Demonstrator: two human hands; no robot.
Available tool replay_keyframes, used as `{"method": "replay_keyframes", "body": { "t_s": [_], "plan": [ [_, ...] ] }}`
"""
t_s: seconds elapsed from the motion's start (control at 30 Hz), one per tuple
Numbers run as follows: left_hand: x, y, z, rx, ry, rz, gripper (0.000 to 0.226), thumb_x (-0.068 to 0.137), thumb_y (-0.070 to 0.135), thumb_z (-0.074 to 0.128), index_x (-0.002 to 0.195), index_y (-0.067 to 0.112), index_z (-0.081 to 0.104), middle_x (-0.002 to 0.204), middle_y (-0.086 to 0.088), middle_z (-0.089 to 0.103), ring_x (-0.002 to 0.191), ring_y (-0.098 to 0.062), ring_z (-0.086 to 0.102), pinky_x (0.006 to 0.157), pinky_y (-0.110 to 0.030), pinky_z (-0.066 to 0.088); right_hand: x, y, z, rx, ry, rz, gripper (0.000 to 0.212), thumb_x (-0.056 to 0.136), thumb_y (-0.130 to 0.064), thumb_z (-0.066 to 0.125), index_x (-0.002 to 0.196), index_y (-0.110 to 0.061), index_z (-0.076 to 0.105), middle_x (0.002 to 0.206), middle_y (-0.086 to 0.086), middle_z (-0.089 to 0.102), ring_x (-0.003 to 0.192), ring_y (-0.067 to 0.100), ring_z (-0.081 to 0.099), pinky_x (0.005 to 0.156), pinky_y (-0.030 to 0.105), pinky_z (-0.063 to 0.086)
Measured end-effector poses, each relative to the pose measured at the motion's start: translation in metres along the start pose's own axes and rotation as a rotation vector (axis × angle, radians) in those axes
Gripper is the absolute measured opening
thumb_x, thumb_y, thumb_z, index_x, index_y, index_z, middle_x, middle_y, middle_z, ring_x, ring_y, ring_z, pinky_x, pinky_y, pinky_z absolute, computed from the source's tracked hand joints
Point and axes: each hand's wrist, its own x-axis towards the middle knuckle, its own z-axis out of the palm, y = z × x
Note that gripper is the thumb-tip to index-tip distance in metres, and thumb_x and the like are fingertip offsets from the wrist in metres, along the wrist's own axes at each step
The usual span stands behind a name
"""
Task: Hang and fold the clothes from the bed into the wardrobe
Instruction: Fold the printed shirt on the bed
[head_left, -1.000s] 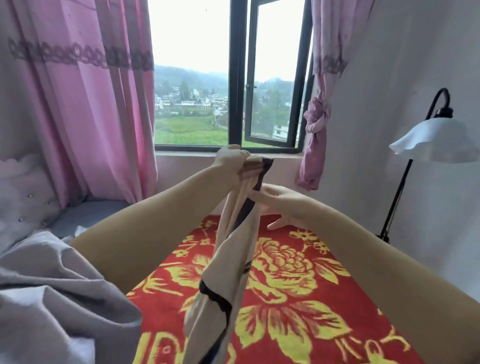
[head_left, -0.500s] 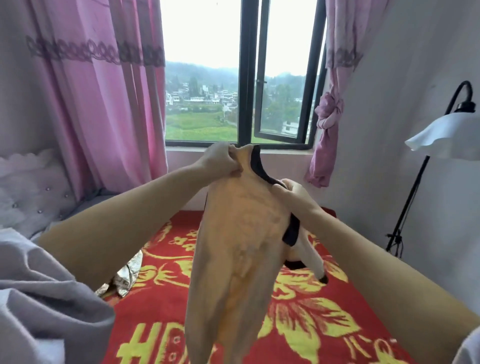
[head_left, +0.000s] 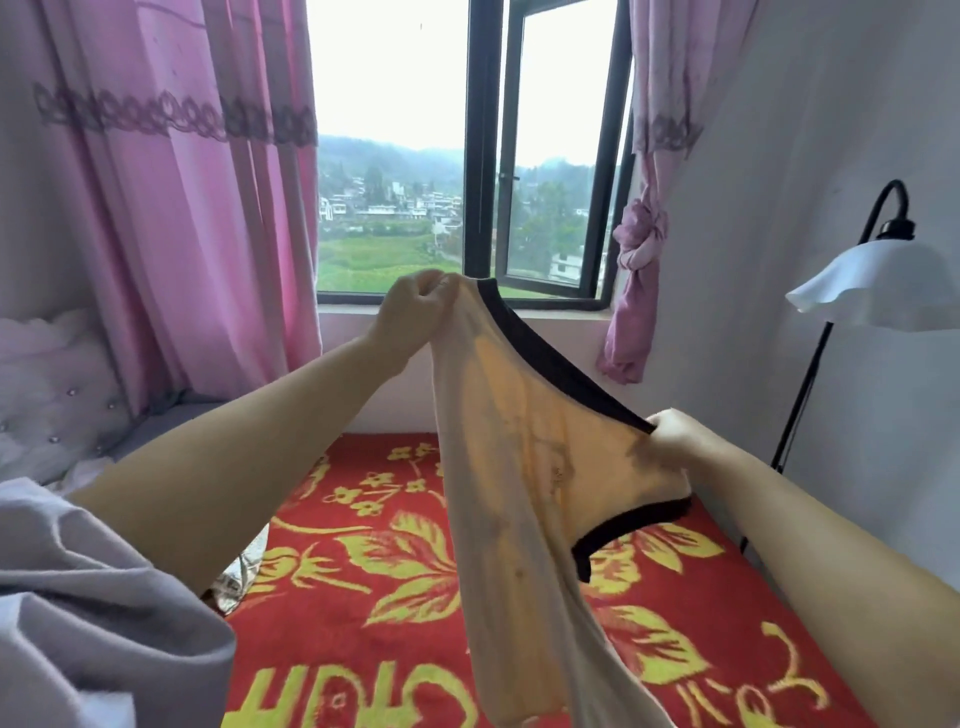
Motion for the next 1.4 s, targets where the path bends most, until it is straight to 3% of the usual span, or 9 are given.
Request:
{"method": "replay_keyframes", "body": {
  "t_s": [0.13,0.3,0.6,0.87,0.97,1.07,1.2,1.3,1.4],
  "plan": [
    [-0.003,-0.013,-0.016,-0.13,-0.104,-0.062,0.016,0.097,0.023,0.053,0.086,0.018,0.065,0.086,0.002,0.061,0.081,-0.011,0.057,0.082,-0.028,0.049,-0.008,0.012,-0.029,0.398,0.073,-0.126,0.034,0.094,-0.017,0.058,0.061,-0.009,0.056,0.045,-0.002,0.051,0.038,0.009,0.044,0.042,0.02,0.033],
    [-0.013,-0.031,-0.031,-0.183,-0.174,-0.064,0.041,0.093,0.018,0.056,0.054,0.03,0.061,0.056,0.013,0.052,0.055,-0.001,0.049,0.057,-0.013,0.043,-0.017,0.003,-0.049,0.397,0.253,-0.346,0.022,0.096,-0.024,0.056,0.083,-0.015,0.07,0.063,-0.01,0.061,0.056,0.0,0.052,0.051,0.011,0.04],
    [-0.023,-0.057,-0.054,0.163,0.013,0.036,0.035,0.098,0.019,0.052,0.083,-0.013,0.055,0.074,-0.013,0.05,0.067,-0.021,0.046,0.066,-0.029,0.041,-0.022,-0.032,-0.071,0.227,0.215,-0.511,0.023,0.099,-0.023,0.05,0.083,-0.017,0.065,0.068,-0.001,0.054,0.061,0.009,0.047,0.058,0.02,0.039],
    [-0.03,-0.063,-0.05,0.304,-0.043,-0.09,0.019,0.097,0.022,0.055,0.085,0.013,0.066,0.068,0.0,0.059,0.057,-0.009,0.052,0.048,-0.013,0.043,-0.009,-0.042,-0.064,0.225,0.09,-0.318,0.017,0.098,-0.024,0.053,0.097,-0.018,0.069,0.091,0.0,0.066,0.083,0.014,0.059,0.066,0.02,0.043],
    [-0.03,-0.053,-0.029,0.154,-0.067,-0.317,0.02,0.098,0.016,0.049,0.088,0.011,0.065,0.082,-0.007,0.063,0.069,-0.015,0.059,0.052,-0.018,0.048,-0.005,-0.061,-0.043,0.143,0.189,-0.27,0.022,0.099,-0.019,0.048,0.103,-0.011,0.068,0.096,0.007,0.066,0.078,0.016,0.057,0.059,0.021,0.041],
    [-0.034,-0.028,0.012,0.012,-0.162,-0.388,0.021,0.1,0.013,0.043,0.089,0.005,0.059,0.069,-0.004,0.052,0.051,-0.011,0.048,0.038,-0.02,0.04,-0.014,-0.098,-0.01,0.142,0.168,-0.385,0.021,0.098,-0.013,0.045,0.103,-0.009,0.066,0.092,0.006,0.063,0.072,0.015,0.055,0.056,0.021,0.039],
    [-0.037,-0.001,0.049,-0.199,-0.244,-0.411,0.022,0.102,0.013,0.04,0.085,0.008,0.052,0.07,-0.006,0.051,0.05,-0.012,0.054,0.043,-0.023,0.047,-0.028,-0.134,0.026,0.196,0.1,-0.54,0.019,0.099,-0.018,0.046,0.101,-0.012,0.064,0.092,0.002,0.064,0.083,0.018,0.058,0.072,0.029,0.047],
    [-0.035,0.011,0.04,-0.37,-0.347,-0.482,0.022,0.099,0.001,0.038,0.094,-0.002,0.059,0.078,-0.014,0.065,0.058,-0.016,0.067,0.051,-0.026,0.056,-0.035,-0.135,0.022,0.312,-0.086,-0.562,0.023,0.099,-0.034,0.048,0.106,-0.014,0.057,0.096,0.003,0.062,0.092,0.017,0.058,0.085,0.035,0.048],
    [-0.033,0.008,0.028,-0.394,-0.457,-0.442,0.028,0.093,-0.007,0.038,0.101,-0.003,0.065,0.092,-0.017,0.071,0.078,-0.022,0.07,0.069,-0.031,0.06,-0.038,-0.124,0.014,0.355,-0.249,-0.581,0.024,0.095,-0.027,0.058,0.113,-0.012,0.055,0.095,0.004,0.063,0.08,0.008,0.061,0.072,0.025,0.051]
  ]
}}
